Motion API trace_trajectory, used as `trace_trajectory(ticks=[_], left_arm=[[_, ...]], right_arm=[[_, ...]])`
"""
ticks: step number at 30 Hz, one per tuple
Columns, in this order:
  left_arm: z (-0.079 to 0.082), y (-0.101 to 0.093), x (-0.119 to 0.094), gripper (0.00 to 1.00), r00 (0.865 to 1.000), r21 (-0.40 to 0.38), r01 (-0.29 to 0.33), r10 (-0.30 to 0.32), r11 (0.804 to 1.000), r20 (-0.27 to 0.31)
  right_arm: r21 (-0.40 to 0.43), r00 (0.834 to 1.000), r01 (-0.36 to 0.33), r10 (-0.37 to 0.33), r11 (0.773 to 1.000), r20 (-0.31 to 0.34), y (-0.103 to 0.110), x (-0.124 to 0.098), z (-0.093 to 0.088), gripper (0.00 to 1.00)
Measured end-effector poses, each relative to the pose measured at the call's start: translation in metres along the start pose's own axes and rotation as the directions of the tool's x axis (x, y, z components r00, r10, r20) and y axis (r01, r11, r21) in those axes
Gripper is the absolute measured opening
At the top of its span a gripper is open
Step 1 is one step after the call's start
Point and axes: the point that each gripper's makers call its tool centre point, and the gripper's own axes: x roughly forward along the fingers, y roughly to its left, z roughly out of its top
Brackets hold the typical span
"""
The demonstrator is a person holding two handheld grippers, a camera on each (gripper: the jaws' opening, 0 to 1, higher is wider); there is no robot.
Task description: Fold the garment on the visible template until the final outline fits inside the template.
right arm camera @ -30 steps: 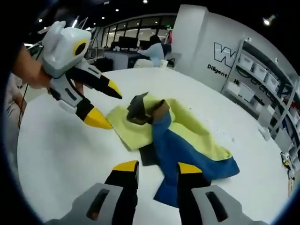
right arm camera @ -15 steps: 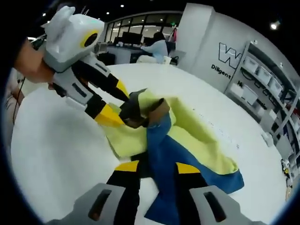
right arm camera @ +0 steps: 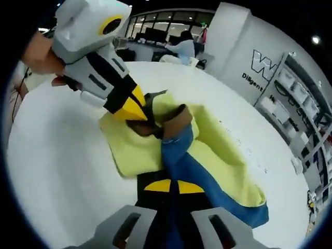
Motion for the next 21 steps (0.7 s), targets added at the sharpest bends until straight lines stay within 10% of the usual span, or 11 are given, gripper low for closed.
trace_trajectory(ticks=[5,21], left_arm=[[-0.008,-0.001,-0.002,0.01,1.0,-0.071,0.016,-0.018,0.997,-0.02],[-0.022,-0.031,-0.031,0.01,0.993,0.039,0.095,-0.092,0.995,-0.07]], right_arm=[[0.021,1.0,-0.008,0.008,1.0,-0.005,0.002,-0.004,-0.002,0.0],[0.188,0.991,-0.127,0.132,0.974,-0.013,0.036,-0.04,-0.011,0.0]])
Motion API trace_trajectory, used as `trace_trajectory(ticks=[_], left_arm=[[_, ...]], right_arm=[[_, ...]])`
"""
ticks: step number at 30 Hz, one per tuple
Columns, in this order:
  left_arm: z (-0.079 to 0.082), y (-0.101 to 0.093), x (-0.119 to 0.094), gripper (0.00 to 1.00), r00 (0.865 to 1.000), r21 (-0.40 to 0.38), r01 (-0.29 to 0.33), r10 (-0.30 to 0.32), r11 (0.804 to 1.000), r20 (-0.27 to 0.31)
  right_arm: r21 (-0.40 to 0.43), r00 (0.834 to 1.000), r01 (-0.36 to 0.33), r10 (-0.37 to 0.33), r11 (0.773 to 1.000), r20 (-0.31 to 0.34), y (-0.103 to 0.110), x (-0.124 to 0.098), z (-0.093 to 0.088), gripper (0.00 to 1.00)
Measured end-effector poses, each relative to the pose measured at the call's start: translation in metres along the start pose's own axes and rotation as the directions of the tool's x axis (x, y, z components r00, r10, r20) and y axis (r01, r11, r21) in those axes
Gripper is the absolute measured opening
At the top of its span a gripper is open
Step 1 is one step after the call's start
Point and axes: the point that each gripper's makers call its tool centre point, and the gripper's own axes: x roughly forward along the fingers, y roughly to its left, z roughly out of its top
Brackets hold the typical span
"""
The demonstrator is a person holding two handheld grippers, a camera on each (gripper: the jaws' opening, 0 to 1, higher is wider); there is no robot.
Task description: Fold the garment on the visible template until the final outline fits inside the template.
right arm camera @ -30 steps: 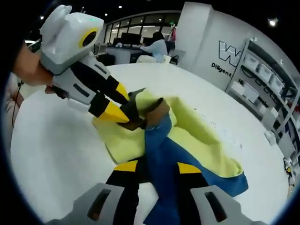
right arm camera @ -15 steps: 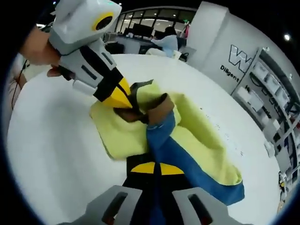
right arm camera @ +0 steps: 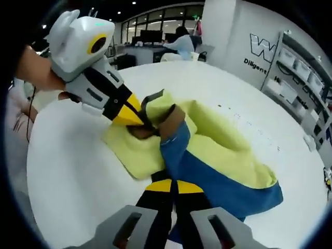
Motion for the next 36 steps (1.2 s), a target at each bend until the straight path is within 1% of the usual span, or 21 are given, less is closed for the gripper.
trace_trajectory(ticks=[2,3,5,7,10,14,18,28,36], left_arm=[[-0.003,-0.007,-0.004,0.01,1.0,-0.009,0.009,-0.009,1.0,0.0],[-0.004,-0.011,-0.006,0.01,1.0,-0.005,0.012,-0.012,1.0,-0.002],[-0.007,-0.015,-0.009,0.01,1.0,-0.001,0.016,-0.016,1.0,-0.004],[-0.008,-0.018,-0.011,0.01,1.0,0.0,0.019,-0.019,1.0,-0.004],[-0.008,-0.024,-0.016,0.01,1.0,0.008,0.028,-0.028,1.0,-0.005],[-0.006,-0.03,-0.025,0.01,1.0,0.007,0.031,-0.031,0.999,0.0],[-0.009,-0.035,-0.032,0.01,0.999,0.01,0.032,-0.032,0.999,-0.002],[-0.022,-0.056,-0.049,0.01,0.999,-0.008,0.047,-0.047,0.999,-0.015],[-0.031,-0.076,-0.069,0.01,0.997,-0.004,0.071,-0.071,0.997,-0.02]], right_arm=[[0.013,1.0,-0.016,0.016,1.0,-0.004,0.005,-0.005,-0.003,0.0],[0.022,0.999,-0.035,0.036,0.999,-0.005,0.01,-0.008,-0.005,0.0],[0.026,0.999,-0.046,0.046,0.999,-0.014,0.014,-0.011,-0.009,0.0],[0.043,0.998,-0.065,0.065,0.997,-0.01,0.018,-0.016,-0.009,0.0],[0.049,0.997,-0.074,0.075,0.996,-0.008,0.022,-0.023,-0.009,0.0],[0.043,0.996,-0.087,0.088,0.995,-0.011,0.029,-0.031,-0.012,0.0],[0.036,0.995,-0.101,0.102,0.994,-0.012,0.038,-0.042,-0.016,0.0],[0.036,0.99,-0.141,0.142,0.989,-0.023,0.064,-0.056,-0.026,0.0],[-0.001,0.985,-0.174,0.174,0.985,-0.023,0.093,-0.073,-0.03,0.0]])
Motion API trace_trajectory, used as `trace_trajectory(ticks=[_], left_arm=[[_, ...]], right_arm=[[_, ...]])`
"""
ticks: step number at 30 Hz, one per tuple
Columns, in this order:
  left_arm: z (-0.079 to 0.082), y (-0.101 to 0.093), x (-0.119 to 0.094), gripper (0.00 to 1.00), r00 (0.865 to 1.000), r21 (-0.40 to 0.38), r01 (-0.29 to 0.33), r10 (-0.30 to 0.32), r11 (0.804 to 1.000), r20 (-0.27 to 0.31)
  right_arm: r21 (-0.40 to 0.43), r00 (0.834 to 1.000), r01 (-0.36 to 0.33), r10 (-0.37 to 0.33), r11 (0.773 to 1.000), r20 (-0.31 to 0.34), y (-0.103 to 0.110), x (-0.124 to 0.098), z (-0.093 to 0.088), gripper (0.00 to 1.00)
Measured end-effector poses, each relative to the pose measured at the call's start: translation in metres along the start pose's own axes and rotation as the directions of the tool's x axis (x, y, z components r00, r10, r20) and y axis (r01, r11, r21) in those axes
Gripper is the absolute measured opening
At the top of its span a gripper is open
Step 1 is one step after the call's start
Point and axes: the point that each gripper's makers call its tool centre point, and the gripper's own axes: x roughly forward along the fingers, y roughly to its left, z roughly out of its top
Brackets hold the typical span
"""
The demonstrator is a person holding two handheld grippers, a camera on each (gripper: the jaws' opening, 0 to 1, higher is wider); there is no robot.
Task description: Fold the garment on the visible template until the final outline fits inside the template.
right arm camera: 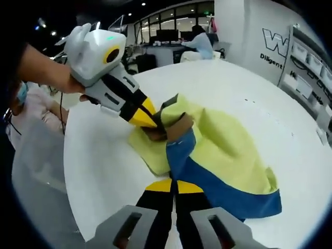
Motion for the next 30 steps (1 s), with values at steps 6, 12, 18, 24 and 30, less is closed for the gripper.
trace_trajectory(ticks=[6,12,18,24,30], left_arm=[[-0.003,-0.013,-0.014,0.01,1.0,-0.002,0.012,-0.012,1.0,0.006],[-0.004,-0.027,-0.025,0.01,0.999,0.0,0.041,-0.041,0.999,0.02],[-0.008,-0.034,-0.034,0.01,0.998,0.013,0.054,-0.054,0.998,0.021],[-0.002,-0.04,-0.048,0.01,0.997,0.017,0.061,-0.062,0.998,0.046],[-0.006,-0.05,-0.062,0.01,0.995,0.013,0.069,-0.07,0.998,0.065]], right_arm=[[0.018,1.0,-0.009,0.009,1.0,0.006,0.009,-0.01,-0.002,0.0],[0.038,0.998,-0.07,0.069,0.997,0.013,0.029,-0.026,-0.006,0.0],[0.042,0.995,-0.1,0.099,0.994,0.007,0.037,-0.036,-0.006,0.0],[0.04,0.99,-0.136,0.135,0.99,0.034,0.057,-0.051,-0.008,0.0],[0.07,0.987,-0.155,0.152,0.985,0.043,0.072,-0.06,-0.018,0.0]])
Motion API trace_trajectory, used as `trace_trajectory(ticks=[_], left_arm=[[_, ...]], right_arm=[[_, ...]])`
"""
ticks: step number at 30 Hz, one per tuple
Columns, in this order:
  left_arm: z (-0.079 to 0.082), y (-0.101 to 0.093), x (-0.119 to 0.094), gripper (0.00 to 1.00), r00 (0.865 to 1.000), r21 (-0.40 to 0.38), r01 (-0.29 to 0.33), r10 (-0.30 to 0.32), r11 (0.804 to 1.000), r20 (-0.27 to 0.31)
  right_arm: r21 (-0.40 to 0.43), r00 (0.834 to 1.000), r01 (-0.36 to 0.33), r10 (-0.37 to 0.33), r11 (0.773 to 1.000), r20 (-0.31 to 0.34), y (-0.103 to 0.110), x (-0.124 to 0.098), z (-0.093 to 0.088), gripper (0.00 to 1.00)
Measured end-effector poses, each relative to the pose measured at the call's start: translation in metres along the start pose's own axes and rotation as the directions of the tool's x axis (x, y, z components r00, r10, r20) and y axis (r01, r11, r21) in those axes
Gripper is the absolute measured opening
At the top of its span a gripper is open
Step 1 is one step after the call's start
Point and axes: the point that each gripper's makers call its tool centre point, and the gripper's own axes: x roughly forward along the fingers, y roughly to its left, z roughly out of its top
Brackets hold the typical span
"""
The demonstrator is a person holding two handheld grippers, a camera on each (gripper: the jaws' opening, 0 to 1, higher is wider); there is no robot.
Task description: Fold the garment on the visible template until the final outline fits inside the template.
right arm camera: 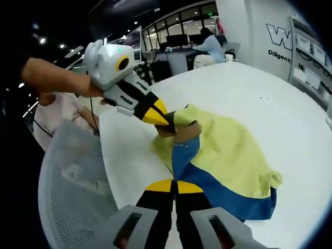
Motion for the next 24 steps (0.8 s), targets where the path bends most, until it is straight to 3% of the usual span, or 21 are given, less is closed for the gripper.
trace_trajectory(ticks=[12,17,21,24], left_arm=[[-0.008,-0.021,-0.024,0.01,0.999,-0.076,0.033,-0.032,0.997,0.022],[-0.009,-0.032,-0.041,0.01,0.997,-0.126,0.076,-0.072,0.989,0.034],[-0.015,-0.033,-0.046,0.01,0.997,-0.116,0.072,-0.069,0.991,0.027],[-0.024,-0.028,-0.042,0.01,0.997,-0.163,0.071,-0.07,0.984,0.011]], right_arm=[[-0.004,1.0,-0.023,0.023,1.0,0.01,0.018,-0.022,-0.005,0.0],[0.007,1.0,-0.026,0.026,1.0,0.014,0.026,-0.038,-0.006,0.0],[0.014,0.999,-0.013,0.012,1.0,0.032,0.025,-0.049,-0.005,0.0],[0.021,0.999,0.005,-0.006,1.0,0.041,0.018,-0.049,-0.004,0.0]])
